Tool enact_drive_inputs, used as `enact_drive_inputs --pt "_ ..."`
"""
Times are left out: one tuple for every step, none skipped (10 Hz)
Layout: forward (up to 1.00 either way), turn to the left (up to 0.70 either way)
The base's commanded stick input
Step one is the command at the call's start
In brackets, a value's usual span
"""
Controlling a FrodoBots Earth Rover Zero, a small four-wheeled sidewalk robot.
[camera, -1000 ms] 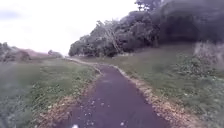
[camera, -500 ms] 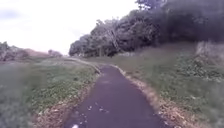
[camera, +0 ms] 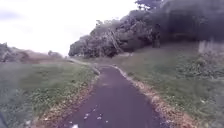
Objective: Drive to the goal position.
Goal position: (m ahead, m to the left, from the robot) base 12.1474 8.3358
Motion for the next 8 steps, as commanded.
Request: enact_drive_inputs --pt "0.45 0.00" --pt "0.45 0.00" --pt "0.45 0.00" --pt "0.45 0.00" --pt "0.45 0.00" --pt "0.45 0.00" --pt "0.45 0.00" --pt "0.45 0.00"
